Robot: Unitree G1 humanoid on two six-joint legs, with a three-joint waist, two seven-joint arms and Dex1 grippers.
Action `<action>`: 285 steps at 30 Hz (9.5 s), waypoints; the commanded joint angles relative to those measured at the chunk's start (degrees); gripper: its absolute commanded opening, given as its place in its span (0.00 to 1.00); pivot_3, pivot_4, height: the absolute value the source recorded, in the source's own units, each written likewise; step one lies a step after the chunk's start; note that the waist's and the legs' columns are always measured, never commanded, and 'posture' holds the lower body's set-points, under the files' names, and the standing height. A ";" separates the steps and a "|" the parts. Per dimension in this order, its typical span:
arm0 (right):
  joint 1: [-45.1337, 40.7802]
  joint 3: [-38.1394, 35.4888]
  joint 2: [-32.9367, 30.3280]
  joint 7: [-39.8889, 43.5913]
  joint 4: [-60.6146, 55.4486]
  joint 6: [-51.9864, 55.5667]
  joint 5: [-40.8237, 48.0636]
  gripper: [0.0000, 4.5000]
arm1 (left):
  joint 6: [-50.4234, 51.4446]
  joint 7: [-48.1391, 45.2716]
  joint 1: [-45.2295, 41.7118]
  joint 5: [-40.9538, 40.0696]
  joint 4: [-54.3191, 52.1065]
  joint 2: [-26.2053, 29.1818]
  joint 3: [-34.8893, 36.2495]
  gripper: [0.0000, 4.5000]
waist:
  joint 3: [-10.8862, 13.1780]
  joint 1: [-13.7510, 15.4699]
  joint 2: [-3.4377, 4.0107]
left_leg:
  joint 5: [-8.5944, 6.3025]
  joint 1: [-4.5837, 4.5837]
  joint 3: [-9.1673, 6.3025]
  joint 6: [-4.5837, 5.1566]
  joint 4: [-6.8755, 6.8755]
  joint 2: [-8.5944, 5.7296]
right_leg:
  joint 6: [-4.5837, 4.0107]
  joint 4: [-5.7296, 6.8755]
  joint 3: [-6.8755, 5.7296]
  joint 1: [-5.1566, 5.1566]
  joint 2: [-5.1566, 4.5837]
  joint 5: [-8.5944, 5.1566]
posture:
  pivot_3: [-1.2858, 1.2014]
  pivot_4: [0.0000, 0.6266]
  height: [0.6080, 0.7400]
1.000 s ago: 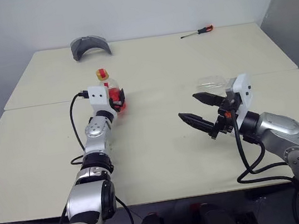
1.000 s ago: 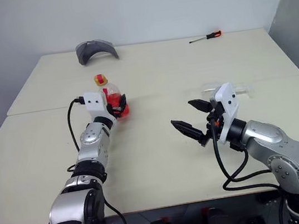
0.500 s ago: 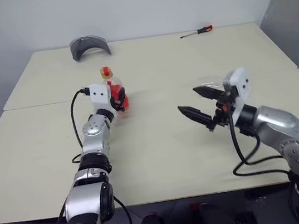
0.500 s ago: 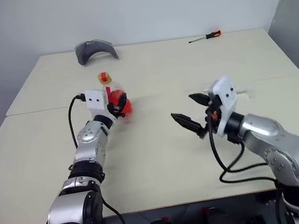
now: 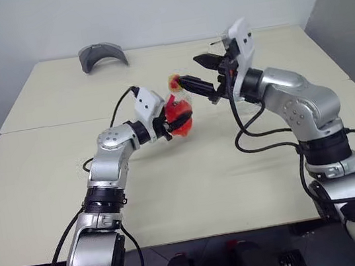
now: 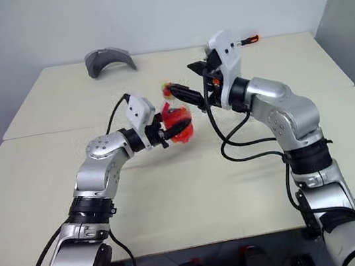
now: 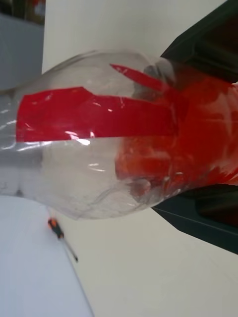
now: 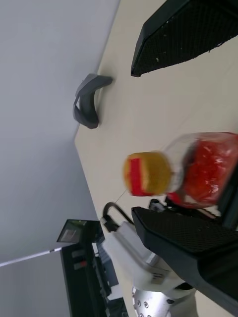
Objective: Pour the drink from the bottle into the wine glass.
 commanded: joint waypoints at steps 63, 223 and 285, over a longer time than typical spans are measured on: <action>-9.32 -0.40 -3.26 39.56 8.44 3.59 3.13 0.74 | 23.67 0.41 13.95 -20.90 -41.94 12.63 6.93 0.22 | 0.10 0.31 0.16 | -0.08 -0.04 -0.12 0.14 0.01 -0.02 | -0.02 -0.04 -0.05 -0.03 -0.04 0.01 | 0.52 0.24 1.00; -1.64 -2.05 -5.72 19.62 0.66 -0.93 1.06 0.99 | 11.44 4.82 13.46 -13.08 -30.98 9.61 6.14 0.20 | 0.19 -0.04 0.26 | -0.12 -0.02 -0.13 0.20 -0.06 -0.03 | -0.04 -0.04 -0.04 -0.03 -0.03 -0.01 | 0.52 0.24 1.00; -11.04 5.25 -7.02 47.17 3.49 -6.00 3.43 0.27 | 15.54 -1.00 32.40 -23.01 -51.76 17.20 6.61 0.20 | 0.22 0.35 0.32 | -0.14 0.03 -0.21 0.24 -0.04 0.00 | -0.04 -0.08 -0.12 0.04 -0.02 -0.01 | 0.52 0.24 1.00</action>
